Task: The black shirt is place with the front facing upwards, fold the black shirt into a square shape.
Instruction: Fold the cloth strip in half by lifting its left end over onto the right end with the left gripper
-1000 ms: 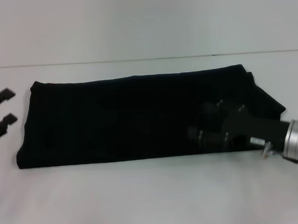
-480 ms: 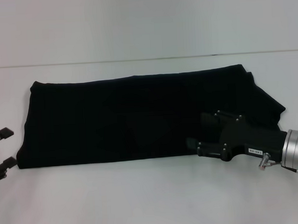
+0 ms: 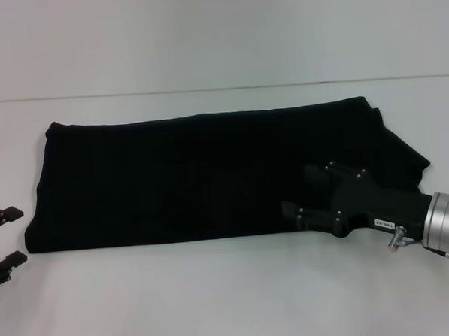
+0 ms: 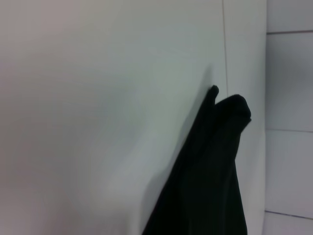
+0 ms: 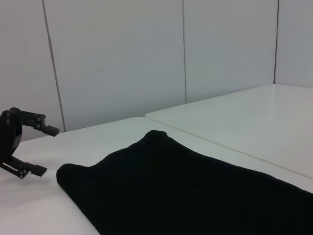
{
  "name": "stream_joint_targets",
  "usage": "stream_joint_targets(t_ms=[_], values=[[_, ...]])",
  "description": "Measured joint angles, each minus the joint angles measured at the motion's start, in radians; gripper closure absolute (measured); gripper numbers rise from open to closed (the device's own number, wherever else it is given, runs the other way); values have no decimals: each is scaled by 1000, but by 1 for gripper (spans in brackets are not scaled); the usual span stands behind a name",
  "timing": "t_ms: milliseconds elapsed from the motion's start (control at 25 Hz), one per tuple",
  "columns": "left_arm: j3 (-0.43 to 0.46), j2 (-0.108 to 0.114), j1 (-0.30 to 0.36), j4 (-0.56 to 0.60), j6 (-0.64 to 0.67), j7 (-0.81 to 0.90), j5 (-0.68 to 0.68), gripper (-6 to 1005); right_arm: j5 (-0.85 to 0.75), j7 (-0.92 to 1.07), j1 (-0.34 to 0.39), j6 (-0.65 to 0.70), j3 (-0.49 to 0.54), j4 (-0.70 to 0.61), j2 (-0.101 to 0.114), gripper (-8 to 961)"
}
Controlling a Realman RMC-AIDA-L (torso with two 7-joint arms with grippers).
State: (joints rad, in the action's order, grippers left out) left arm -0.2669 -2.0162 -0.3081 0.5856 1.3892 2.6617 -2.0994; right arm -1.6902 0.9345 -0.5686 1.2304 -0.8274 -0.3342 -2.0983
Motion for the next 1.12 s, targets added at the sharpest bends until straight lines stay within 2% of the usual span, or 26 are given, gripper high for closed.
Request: stream_joint_targets(t_ms=[520, 1120], values=[[-24, -15, -19, -10, -89, -1, -1, 157, 1, -2, -6, -4, -1, 0, 0, 99], [-23, -13, -27, -36, -132, -3, -1, 156, 1, -2, -8, -17, -1, 0, 0, 98]])
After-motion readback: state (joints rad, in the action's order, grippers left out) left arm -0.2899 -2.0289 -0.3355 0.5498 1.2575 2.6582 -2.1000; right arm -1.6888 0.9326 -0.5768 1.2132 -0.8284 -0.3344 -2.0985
